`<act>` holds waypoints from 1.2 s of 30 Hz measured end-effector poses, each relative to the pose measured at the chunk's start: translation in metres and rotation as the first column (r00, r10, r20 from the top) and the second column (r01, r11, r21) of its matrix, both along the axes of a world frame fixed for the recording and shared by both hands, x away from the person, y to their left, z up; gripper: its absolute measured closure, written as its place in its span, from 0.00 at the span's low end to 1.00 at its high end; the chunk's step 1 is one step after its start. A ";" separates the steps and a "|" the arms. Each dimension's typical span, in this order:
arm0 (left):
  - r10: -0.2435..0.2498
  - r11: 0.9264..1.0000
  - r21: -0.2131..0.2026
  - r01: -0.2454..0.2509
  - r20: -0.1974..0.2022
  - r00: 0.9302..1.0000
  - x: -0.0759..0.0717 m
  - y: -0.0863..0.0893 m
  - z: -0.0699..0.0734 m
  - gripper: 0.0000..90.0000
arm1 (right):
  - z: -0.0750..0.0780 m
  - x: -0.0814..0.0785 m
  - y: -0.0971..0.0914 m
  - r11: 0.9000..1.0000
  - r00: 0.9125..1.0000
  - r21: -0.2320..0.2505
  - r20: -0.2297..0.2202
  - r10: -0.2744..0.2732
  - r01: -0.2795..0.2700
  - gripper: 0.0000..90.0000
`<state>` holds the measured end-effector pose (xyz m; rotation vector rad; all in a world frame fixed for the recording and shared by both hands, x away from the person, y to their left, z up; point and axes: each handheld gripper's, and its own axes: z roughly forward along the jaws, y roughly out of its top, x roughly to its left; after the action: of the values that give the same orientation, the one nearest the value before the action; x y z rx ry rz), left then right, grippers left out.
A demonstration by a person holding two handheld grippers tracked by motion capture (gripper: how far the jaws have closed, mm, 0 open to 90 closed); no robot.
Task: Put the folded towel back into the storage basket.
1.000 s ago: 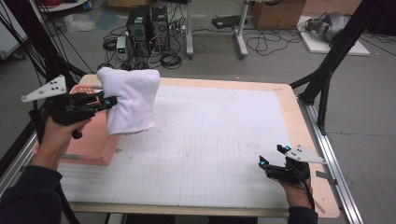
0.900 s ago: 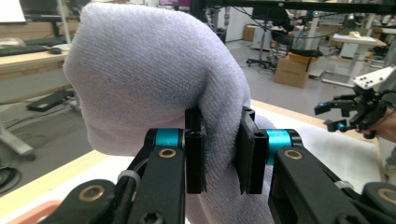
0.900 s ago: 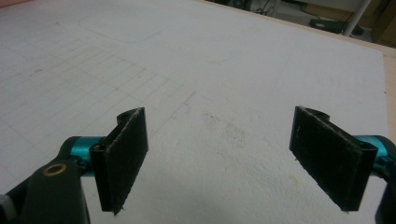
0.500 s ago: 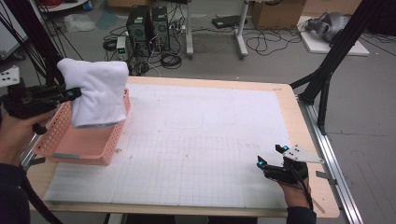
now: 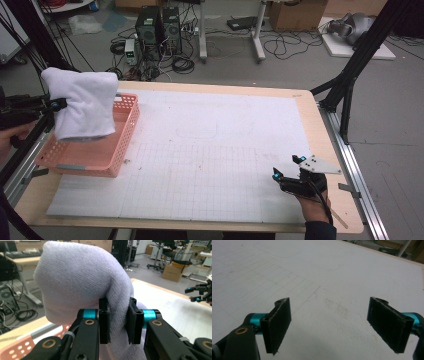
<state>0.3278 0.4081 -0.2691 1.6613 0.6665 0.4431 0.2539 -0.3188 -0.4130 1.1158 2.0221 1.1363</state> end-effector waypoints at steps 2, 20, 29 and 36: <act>-0.008 1.000 -0.001 0.008 -0.010 1.000 0.001 0.002 -0.004 0.84 | 0.000 0.000 0.000 1.000 1.000 -0.003 0.003 0.003 -0.003 0.20; -0.105 0.993 0.043 0.109 -0.091 0.990 0.008 0.011 -0.038 0.83 | -0.003 0.000 0.003 1.000 1.000 -0.028 -0.011 0.009 -0.009 0.20; -0.082 0.993 0.066 0.094 -0.162 0.983 0.030 0.006 -0.063 0.83 | -0.005 0.000 0.006 0.999 1.000 -0.042 -0.021 0.011 -0.012 0.20; -0.118 0.991 0.035 0.126 -0.168 0.979 0.040 -0.003 -0.068 0.83 | -0.004 0.000 0.005 0.999 1.000 -0.047 -0.018 0.006 -0.007 0.20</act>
<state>0.3675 0.4049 -0.3370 1.7845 0.6762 0.2348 0.2534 -0.3143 -0.4175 1.1003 2.0564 1.0803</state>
